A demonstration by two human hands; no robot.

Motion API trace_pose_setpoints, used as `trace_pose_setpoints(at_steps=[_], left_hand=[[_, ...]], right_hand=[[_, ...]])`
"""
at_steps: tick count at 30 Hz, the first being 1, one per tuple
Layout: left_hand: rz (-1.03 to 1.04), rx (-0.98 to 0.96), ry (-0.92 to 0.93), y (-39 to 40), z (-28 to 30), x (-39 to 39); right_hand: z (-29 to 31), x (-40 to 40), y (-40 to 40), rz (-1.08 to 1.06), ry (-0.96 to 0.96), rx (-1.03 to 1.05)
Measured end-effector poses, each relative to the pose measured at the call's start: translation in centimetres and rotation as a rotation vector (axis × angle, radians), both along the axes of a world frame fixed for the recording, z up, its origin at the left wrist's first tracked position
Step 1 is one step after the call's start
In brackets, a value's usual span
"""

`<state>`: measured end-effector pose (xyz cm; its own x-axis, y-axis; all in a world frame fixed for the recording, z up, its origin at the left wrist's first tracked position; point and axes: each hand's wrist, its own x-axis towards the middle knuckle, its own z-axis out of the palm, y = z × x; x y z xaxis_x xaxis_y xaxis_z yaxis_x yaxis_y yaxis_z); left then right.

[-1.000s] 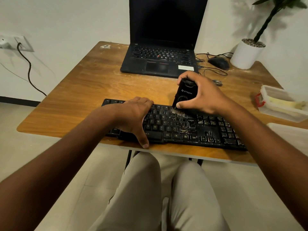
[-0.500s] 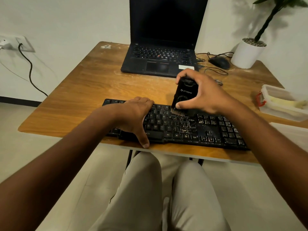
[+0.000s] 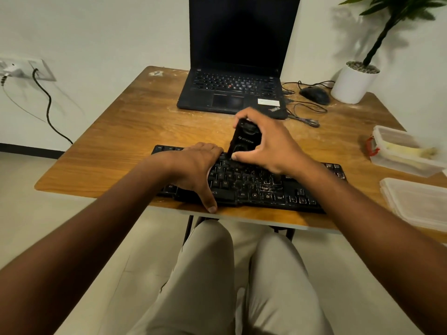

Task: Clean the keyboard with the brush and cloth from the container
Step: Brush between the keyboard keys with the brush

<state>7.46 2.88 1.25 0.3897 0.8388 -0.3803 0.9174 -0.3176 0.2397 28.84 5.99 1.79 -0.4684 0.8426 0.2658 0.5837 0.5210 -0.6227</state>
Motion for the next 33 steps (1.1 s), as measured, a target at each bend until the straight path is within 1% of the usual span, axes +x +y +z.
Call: trace_pose_setpoints(at_steps=[3,6,8,10,14,16,18,20,24,26,27,29,31,33], left_hand=[[-0.007,-0.004,0.013,0.0,0.0,0.0],[-0.004,-0.002,0.013,-0.1,0.1,-0.1],[0.002,0.001,0.006,-0.2,0.2,0.0],[0.008,0.0,-0.003,-0.3,0.2,0.1],[0.013,-0.003,-0.009,-0.3,0.4,0.1],[0.017,-0.008,-0.008,-0.4,0.5,0.2],[0.018,-0.009,-0.004,-0.4,0.5,0.2],[0.015,-0.007,-0.001,-0.4,0.3,0.2],[0.018,-0.004,0.0,-0.4,0.2,0.2],[0.021,-0.004,-0.002,-0.3,0.1,0.3],[0.02,-0.004,-0.001,-0.3,0.1,0.2],[0.014,-0.003,0.0,-0.3,0.2,0.2],[0.02,-0.005,-0.008,-0.3,0.2,0.2],[0.025,-0.006,-0.011,-0.2,0.2,0.2]], right_hand=[[0.5,1.4,-0.2,0.0,-0.103,-0.026],[2.0,3.3,-0.2,0.0,-0.256,-0.07],[2.8,3.8,-0.2,-0.017,-0.304,-0.078],[3.3,3.4,-0.1,-0.045,-0.263,-0.059],[2.4,0.6,-0.4,-0.053,-0.063,-0.027],[1.4,-0.4,-0.5,-0.036,-0.033,-0.023],[0.8,-0.2,-0.5,-0.032,-0.059,-0.03],[0.9,1.3,-0.5,-0.051,-0.134,-0.041],[2.8,5.1,-0.5,-0.066,-0.305,-0.112],[3.6,5.5,-0.2,-0.078,-0.346,-0.105],[3.8,5.2,-0.1,-0.086,-0.325,-0.095],[3.4,3.9,-0.2,-0.096,-0.212,-0.071],[2.2,2.0,-0.5,-0.085,-0.094,-0.031],[0.9,0.6,-0.7,-0.055,-0.034,-0.006]])
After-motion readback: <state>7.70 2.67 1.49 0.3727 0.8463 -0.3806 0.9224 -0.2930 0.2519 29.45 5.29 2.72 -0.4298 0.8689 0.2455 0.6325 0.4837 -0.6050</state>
